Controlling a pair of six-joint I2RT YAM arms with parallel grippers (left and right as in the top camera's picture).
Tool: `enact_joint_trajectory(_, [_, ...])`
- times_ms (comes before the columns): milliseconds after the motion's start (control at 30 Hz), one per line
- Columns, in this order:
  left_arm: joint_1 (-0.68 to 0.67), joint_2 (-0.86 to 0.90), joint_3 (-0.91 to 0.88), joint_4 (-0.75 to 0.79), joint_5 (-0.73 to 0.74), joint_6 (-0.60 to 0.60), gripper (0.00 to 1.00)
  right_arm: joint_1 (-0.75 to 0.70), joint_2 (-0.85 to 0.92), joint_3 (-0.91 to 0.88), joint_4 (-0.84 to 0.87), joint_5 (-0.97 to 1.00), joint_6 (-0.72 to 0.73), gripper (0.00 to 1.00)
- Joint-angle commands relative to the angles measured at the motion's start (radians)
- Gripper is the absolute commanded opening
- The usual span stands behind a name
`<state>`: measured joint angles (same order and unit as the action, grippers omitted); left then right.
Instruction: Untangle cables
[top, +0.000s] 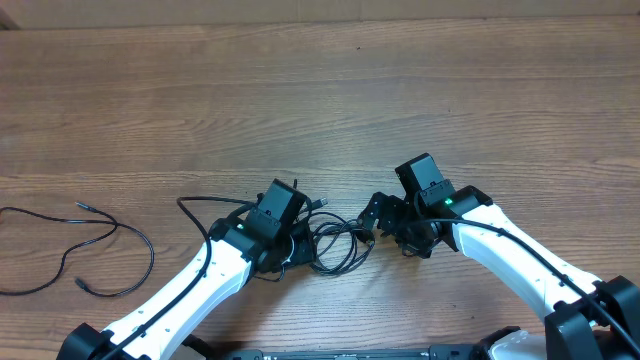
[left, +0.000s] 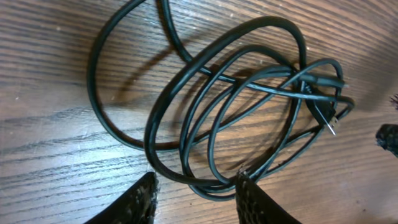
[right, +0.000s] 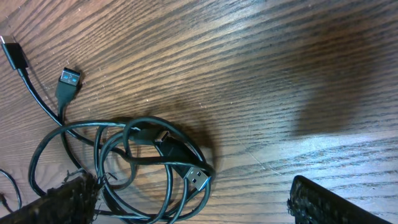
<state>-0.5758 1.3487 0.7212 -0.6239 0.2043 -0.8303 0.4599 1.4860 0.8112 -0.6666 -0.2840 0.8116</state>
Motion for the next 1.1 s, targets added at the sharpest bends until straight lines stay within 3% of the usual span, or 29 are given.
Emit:
enact_joint_trajectory(0, [-0.008,0.006,-0.045,0.012,-0.058,-0.110,0.41,0.006,0.002,-0.005,0.006,0.007,0.000,0.97])
enact_joint_trajectory(133, [-0.008,0.006,-0.122,0.150,-0.023,-0.121,0.43,0.006,0.002,-0.005,0.006,0.007,0.000,0.98])
enact_joint_trajectory(300, [-0.008,0.006,-0.128,0.158,-0.001,-0.108,0.43,0.006,0.002,-0.005,0.008,0.006,0.000,1.00])
enact_joint_trajectory(533, [-0.008,0.084,-0.129,0.182,0.018,-0.056,0.31,0.006,0.002,-0.005,0.008,0.007,0.000,1.00])
enact_joint_trajectory(600, [-0.008,0.118,-0.128,0.222,0.053,0.005,0.21,0.006,0.002,-0.005,0.011,0.007,0.000,1.00])
enact_joint_trajectory(633, [-0.008,0.125,-0.128,0.237,0.059,0.037,0.08,0.006,0.002,-0.005,0.011,0.007,0.000,1.00])
enact_joint_trajectory(733, [-0.005,0.121,-0.119,0.238,0.048,0.074,0.04,0.006,0.002,-0.005,0.009,0.003,0.000,1.00])
enact_joint_trajectory(933, [-0.005,0.120,0.051,0.126,0.039,0.236,0.04,0.006,0.002,-0.005,-0.002,-0.032,0.000,0.99])
enact_joint_trajectory(1067, [-0.005,0.120,0.215,-0.045,-0.080,0.251,0.04,0.006,0.002,-0.005,0.000,-0.097,0.000,0.95])
